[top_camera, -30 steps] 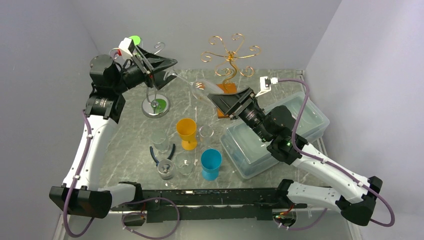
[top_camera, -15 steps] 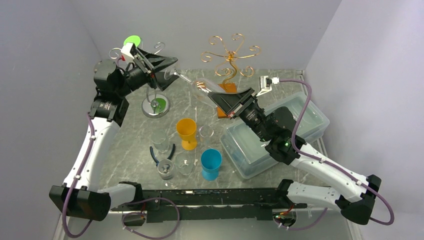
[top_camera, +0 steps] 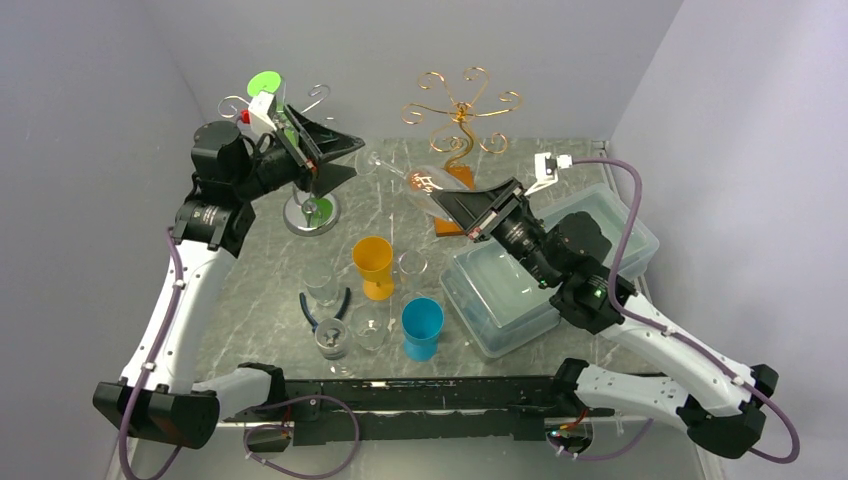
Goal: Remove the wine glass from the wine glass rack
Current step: Place the wine glass at the center of the board.
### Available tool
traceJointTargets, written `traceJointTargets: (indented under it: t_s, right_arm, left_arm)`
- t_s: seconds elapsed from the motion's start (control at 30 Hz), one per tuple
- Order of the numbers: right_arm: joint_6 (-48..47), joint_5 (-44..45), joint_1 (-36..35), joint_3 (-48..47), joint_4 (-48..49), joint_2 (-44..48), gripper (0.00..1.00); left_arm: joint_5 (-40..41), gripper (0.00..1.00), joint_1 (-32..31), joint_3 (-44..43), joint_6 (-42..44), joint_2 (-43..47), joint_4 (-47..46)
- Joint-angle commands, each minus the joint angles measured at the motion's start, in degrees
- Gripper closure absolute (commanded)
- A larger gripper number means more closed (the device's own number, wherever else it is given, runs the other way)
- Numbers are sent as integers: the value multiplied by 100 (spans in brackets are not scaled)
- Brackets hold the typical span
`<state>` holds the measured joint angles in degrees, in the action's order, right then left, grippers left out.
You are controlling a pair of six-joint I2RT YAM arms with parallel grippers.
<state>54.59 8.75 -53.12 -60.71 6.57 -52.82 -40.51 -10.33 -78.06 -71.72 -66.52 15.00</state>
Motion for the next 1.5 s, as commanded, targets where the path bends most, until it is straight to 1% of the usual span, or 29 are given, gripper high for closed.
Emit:
traceJointTargets:
  t_s: [0.0,0.27,0.37,0.53,0.67,0.8,1.0,1.13,1.27,1.47]
  right_arm:
    - [-299,37,4,-519,-391,301,100]
    - [-648,-565,6,-1297,-2064,304,100]
    - [-789,-910,4,-1700,-2701,121,100]
    - [-985,-1583,5,-2268,-3397,-290,100]
    - [-1241,-2044,4,-2829,-4018,-635,100]
    - [-1572,-2439,4,-3575,-5132,-985,100]
    - [-1890,-2966,4,-4290,-6486,-1265,100]
    - [-2053,-3287,2,-4427,-7081,-1310,100]
    - [-2235,-3544,-12,-4312,-7500,-1325,100]
    - [-2491,-3642,-102,-4015,-8011,-1339,100]
  left_arm:
    - [333,1,-4,-428,996,198,673]
    - [1026,1,-4,-993,2123,279,1946]
    - [1228,0,-4,-1097,2380,330,2269]
    - [1579,1,-4,-1391,2852,385,2747]
    - [1829,1,-4,-1689,3120,386,3084]
    - [1987,1,-4,-1965,3335,345,3328]
    - [2007,1,-4,-1966,3380,334,3320]
    - [1948,0,-4,-1876,3345,308,3208]
    - [1916,0,-4,-1862,3364,276,3182]
    - [1981,1,-4,-1872,3415,271,3227]
